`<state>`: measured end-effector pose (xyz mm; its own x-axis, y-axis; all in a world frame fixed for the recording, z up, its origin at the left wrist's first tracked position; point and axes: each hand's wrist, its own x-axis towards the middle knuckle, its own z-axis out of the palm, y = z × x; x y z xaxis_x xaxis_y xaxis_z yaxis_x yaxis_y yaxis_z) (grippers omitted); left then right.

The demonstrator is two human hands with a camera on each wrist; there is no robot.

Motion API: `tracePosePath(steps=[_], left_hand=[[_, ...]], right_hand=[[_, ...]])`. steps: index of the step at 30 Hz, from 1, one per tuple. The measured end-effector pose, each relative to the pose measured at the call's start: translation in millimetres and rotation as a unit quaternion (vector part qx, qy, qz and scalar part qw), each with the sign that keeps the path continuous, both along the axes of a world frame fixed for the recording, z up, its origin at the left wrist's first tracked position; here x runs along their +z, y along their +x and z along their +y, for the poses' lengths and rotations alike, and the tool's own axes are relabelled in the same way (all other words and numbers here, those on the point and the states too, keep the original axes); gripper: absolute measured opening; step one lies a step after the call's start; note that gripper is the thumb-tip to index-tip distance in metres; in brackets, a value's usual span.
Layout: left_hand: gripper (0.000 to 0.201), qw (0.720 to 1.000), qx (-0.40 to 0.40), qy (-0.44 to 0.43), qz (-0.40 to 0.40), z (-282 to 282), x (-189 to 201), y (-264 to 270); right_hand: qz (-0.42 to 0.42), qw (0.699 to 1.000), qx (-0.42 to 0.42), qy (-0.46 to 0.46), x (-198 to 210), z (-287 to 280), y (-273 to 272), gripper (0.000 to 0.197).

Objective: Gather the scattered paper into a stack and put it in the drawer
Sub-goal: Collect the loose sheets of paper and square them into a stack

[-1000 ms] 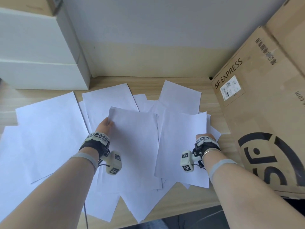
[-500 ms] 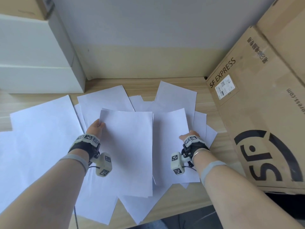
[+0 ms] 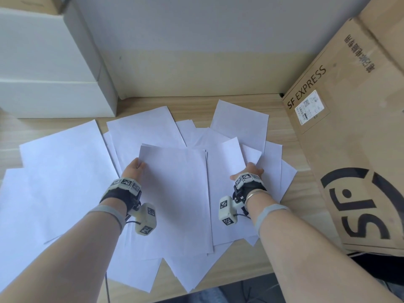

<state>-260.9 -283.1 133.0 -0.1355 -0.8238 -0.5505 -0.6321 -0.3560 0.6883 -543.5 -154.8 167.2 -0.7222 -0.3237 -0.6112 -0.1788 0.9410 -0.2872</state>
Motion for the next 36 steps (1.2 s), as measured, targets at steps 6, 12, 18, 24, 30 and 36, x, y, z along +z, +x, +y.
tracePosePath(steps=[6,12,18,24,30,36], left_hand=[[0.047,0.999,0.022,0.024,-0.013,-0.8,5.5,-2.8],[0.013,0.999,0.026,-0.016,-0.043,-1.7,10.5,3.8],[0.009,0.996,0.026,-0.033,-0.084,-6.9,16.1,12.4],[0.015,0.995,0.036,-0.007,-0.094,-0.5,20.1,11.1],[0.048,0.997,0.037,0.04,-0.055,7.4,23.9,7.6],[0.028,0.995,0.069,0.07,-0.025,9.8,19.4,14.5]], right_hand=[[0.034,0.991,-0.058,-0.118,-1.4,12.1,-12.1,0.064],[0.035,0.994,-0.02,-0.103,22.5,14.6,-44.2,0.056],[0.056,0.991,0.045,-0.11,47.3,15.4,-73.1,0.039],[0.009,0.986,0.106,-0.13,62.4,3.7,-82.8,0.032],[-0.015,0.98,0.175,-0.093,42.4,-18.6,-36.9,0.042],[-0.025,0.974,0.215,-0.058,22.6,-37.4,18.6,0.039]])
